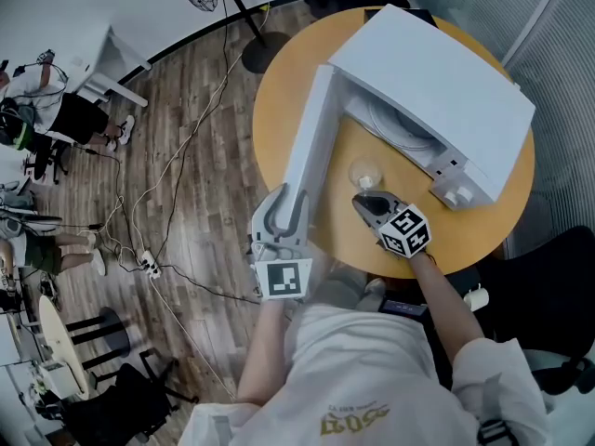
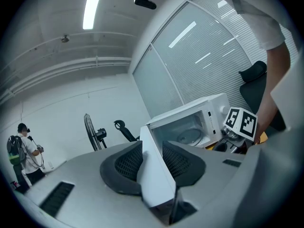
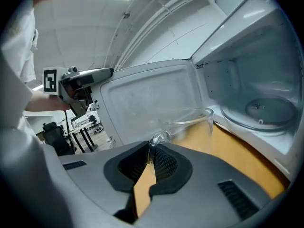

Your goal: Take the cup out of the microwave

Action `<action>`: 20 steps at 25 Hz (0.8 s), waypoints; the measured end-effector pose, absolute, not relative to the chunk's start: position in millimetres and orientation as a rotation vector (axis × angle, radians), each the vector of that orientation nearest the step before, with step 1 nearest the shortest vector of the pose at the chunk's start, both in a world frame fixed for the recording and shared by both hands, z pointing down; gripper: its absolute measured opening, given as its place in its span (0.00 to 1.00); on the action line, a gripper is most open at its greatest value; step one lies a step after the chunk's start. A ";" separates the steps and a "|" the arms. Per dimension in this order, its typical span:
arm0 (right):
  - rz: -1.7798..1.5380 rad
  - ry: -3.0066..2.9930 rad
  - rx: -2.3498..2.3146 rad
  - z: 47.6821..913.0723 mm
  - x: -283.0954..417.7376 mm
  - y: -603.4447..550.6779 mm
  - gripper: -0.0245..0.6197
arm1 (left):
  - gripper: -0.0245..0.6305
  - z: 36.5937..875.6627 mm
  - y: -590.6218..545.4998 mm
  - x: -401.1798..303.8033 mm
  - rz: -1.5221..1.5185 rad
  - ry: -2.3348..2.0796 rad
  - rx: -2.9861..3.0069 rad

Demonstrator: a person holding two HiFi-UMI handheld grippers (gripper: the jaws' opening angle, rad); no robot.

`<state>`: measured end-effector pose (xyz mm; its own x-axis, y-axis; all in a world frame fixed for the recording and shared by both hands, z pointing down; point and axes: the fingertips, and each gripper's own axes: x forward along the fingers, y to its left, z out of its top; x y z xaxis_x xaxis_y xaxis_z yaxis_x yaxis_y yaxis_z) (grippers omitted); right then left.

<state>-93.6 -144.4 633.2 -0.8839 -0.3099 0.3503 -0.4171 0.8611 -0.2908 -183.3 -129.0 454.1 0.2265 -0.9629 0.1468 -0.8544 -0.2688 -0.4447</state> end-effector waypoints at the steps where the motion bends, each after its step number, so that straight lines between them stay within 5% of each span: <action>1: 0.527 -2.741 0.533 635.1 -94.5 -141.1 0.08 | 0.26 453.9 -129.2 -183.1 -0.576 1.703 -2.232; 20: 0.568 -2.736 0.176 651.7 -112.9 -84.8 0.08 | 0.26 452.0 -128.5 -182.9 -0.548 1.707 -2.232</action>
